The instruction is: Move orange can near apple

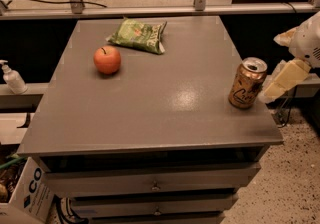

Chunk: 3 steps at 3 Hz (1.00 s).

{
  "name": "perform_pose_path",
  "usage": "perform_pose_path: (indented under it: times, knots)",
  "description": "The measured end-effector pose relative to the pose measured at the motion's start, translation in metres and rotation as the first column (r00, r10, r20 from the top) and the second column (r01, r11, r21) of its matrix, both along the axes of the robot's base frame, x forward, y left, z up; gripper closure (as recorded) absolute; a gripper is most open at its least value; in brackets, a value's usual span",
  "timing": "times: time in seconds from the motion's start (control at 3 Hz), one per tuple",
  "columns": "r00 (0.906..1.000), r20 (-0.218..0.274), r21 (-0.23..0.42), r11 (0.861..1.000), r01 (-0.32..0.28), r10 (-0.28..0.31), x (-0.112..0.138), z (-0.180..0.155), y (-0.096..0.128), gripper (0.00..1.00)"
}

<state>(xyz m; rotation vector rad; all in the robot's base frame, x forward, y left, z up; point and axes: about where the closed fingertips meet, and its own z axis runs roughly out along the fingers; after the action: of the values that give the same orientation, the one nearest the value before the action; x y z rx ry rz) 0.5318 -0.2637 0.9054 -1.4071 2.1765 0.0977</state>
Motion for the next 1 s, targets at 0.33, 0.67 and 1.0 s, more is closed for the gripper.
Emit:
perform_pose_path:
  times: [0.33,0.67,1.0]
  knots:
    - [0.9988,-0.042,0.087,0.996,0.028,-0.024,-0.005,-0.012,0.003,0.00]
    - [0.9964,-0.081,0.169,0.985,0.038,-0.024,-0.007,-0.023,0.016,0.00]
    - [0.9953,-0.097,0.222,0.975,0.023,-0.001,-0.001,-0.029,0.037,0.00]
